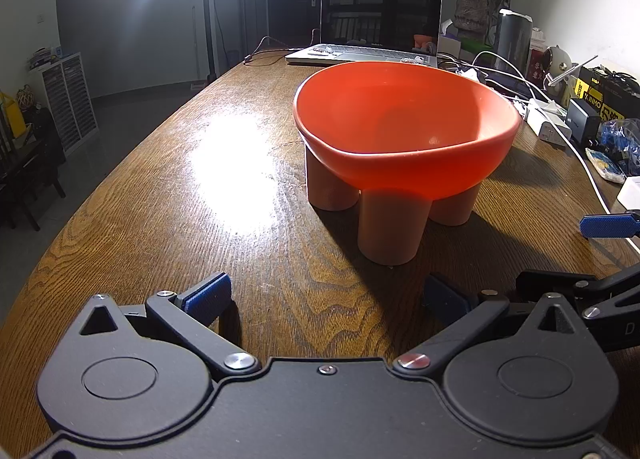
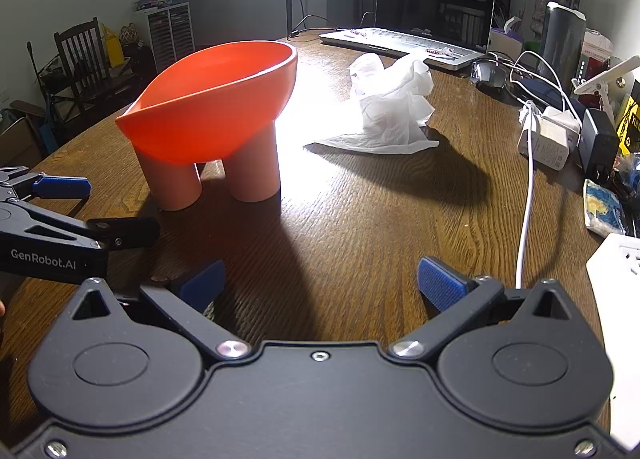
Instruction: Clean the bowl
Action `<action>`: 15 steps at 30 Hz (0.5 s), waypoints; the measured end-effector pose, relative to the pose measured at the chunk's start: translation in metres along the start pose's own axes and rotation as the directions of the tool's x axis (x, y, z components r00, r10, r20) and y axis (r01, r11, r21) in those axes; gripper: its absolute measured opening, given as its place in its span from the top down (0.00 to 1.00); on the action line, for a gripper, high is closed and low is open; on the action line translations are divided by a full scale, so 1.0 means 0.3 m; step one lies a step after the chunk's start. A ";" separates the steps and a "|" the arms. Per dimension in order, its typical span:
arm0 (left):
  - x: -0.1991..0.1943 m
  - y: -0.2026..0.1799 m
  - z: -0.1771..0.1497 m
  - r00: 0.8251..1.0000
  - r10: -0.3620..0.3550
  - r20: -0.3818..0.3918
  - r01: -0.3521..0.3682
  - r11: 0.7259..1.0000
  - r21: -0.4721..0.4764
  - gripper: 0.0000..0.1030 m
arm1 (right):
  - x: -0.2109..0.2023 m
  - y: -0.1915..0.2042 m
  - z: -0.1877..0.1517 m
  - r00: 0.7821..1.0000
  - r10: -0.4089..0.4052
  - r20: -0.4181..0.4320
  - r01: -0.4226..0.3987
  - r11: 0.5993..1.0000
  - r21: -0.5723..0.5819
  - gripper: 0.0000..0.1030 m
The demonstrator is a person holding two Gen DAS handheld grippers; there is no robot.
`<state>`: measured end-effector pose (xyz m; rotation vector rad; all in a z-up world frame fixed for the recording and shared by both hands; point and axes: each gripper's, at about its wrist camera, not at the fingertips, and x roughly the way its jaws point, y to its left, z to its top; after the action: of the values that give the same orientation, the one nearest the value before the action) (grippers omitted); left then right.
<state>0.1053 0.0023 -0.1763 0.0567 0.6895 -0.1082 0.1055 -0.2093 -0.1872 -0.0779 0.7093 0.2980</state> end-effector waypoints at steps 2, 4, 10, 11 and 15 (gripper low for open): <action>0.004 0.002 0.003 1.000 -0.001 0.000 0.001 1.000 -0.003 0.00 | 0.000 0.003 0.001 1.000 -0.006 0.000 0.006 1.000 0.005 0.00; -0.001 0.001 0.004 1.000 -0.001 -0.014 0.001 1.000 -0.004 0.00 | -0.001 0.006 0.001 1.000 -0.009 -0.002 0.009 1.000 0.012 0.00; -0.099 -0.017 0.016 0.996 0.048 -0.072 -0.046 0.999 0.023 0.00 | -0.107 0.011 0.000 0.999 0.014 0.035 -0.015 0.999 0.039 0.00; -0.149 -0.023 0.026 0.997 0.060 -0.049 -0.059 0.998 0.025 0.00 | -0.153 0.020 0.000 0.998 -0.007 0.062 0.005 0.999 0.032 0.00; -0.322 -0.024 0.075 0.999 0.036 0.008 -0.036 0.999 -0.010 0.00 | -0.329 0.053 0.019 0.993 0.036 0.113 -0.039 0.999 0.021 0.00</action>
<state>0.0445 0.0009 -0.0976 0.0588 0.6806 -0.0706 0.0336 -0.2171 -0.1182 -0.0258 0.6024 0.3274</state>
